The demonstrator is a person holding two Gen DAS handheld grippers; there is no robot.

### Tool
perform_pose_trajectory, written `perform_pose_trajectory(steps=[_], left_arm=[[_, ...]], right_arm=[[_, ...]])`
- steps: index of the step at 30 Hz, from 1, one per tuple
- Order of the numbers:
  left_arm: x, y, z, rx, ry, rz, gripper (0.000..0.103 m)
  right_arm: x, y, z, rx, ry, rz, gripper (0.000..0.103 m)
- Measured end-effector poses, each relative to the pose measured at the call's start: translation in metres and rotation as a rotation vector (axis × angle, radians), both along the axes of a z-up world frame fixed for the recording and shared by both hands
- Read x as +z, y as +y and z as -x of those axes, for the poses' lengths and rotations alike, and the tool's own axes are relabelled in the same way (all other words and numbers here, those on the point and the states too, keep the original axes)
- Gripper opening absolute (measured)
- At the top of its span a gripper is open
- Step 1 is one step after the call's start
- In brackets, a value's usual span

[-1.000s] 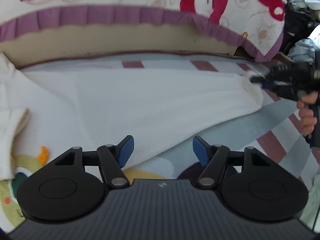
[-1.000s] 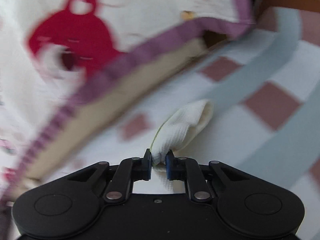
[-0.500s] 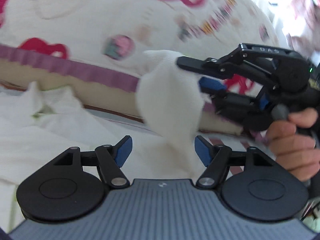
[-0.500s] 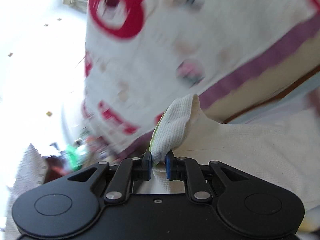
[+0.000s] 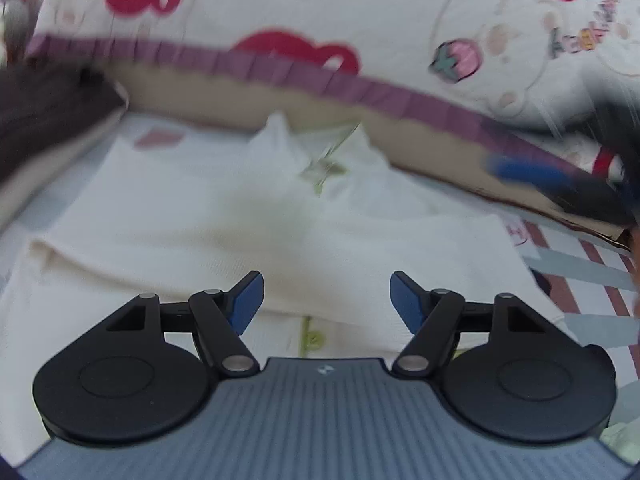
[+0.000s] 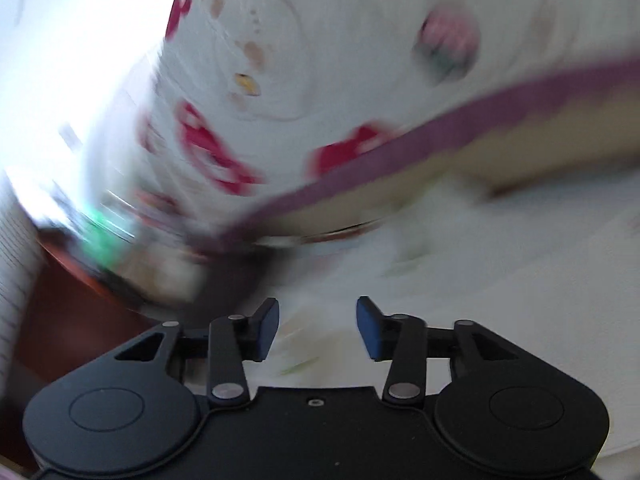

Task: Fold clothes
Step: 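Grasp the sleeve cuff with the right gripper and lift it, then lay the sleeve across the romper body and open the right gripper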

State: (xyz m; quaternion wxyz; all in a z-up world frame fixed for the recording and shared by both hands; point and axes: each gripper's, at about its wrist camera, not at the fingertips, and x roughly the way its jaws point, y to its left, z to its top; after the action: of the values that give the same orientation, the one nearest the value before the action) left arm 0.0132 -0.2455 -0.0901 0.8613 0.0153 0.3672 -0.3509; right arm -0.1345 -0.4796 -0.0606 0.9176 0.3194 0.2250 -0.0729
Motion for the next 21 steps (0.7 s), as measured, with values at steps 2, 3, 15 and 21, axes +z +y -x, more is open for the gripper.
perform_pose_trajectory(steps=[2,3,15,21], left_arm=[[-0.006,0.003,-0.011,0.024,0.066,0.031,0.069],[-0.008,0.003,-0.015,0.040,0.088,0.032,0.069],[-0.052,0.055,-0.055,0.259,0.244,-0.002,0.070],[-0.059,0.033,-0.043,0.190,0.136,-0.162,0.077]], right_arm=[[-0.015,0.000,0.027,-0.040,0.111,0.127,0.050],[-0.023,-0.001,0.041,-0.056,0.157,0.167,0.050],[-0.077,-0.015,0.099,-0.058,0.333,0.200,0.050],[-0.082,-0.005,0.096,-0.064,0.371,0.285,0.049]])
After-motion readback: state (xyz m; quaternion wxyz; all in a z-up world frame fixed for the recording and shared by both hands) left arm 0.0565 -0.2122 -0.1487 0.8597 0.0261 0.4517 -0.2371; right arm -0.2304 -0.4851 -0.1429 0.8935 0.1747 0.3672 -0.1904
